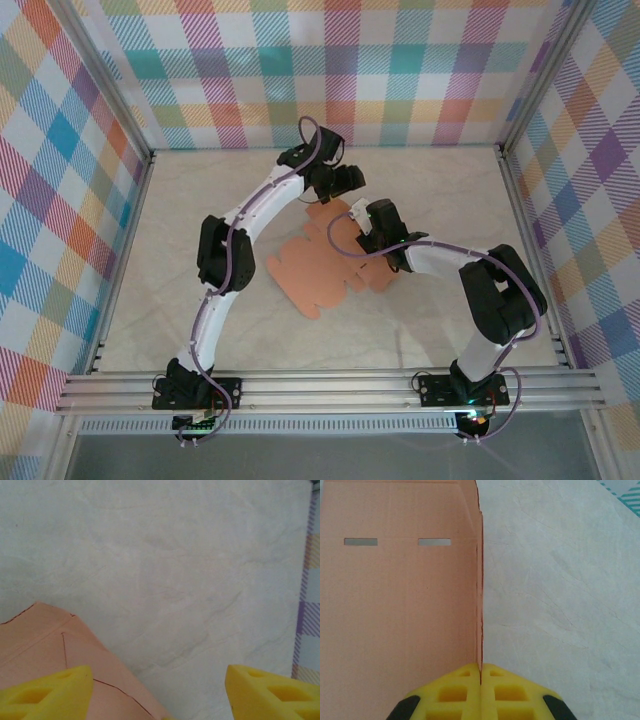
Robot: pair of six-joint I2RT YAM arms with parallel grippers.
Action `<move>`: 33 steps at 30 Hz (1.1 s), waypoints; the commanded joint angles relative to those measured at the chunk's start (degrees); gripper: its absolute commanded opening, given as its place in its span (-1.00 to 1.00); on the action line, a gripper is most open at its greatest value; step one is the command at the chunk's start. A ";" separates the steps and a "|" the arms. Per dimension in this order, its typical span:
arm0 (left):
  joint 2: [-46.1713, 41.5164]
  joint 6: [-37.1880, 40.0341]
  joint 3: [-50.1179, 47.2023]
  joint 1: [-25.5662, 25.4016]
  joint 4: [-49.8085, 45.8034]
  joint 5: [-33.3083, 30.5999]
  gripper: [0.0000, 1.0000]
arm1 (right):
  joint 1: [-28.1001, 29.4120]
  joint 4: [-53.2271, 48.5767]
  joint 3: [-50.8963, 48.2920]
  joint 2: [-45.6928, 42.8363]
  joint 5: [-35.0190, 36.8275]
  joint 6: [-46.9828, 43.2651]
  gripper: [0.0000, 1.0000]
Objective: Fold the paper box
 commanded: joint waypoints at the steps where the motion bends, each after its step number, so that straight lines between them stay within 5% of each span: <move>1: 1.55 -0.76 2.07 -0.27 -3.16 0.64 0.40 | 0.26 2.05 -0.32 -0.85 -0.65 -0.59 -1.00; 13: 1.49 -1.71 0.60 -1.05 -3.73 6.10 0.30 | 0.21 1.03 0.34 -1.13 0.29 -0.15 -1.00; 28: 1.50 -6.17 -2.19 -2.38 -1.05 11.69 -0.17 | 0.33 0.90 0.51 -1.47 -0.28 -0.55 -1.00; 33: 0.95 -4.92 -1.70 -2.55 -2.56 9.19 0.34 | 0.31 0.60 0.67 -1.99 -0.35 -0.11 -1.00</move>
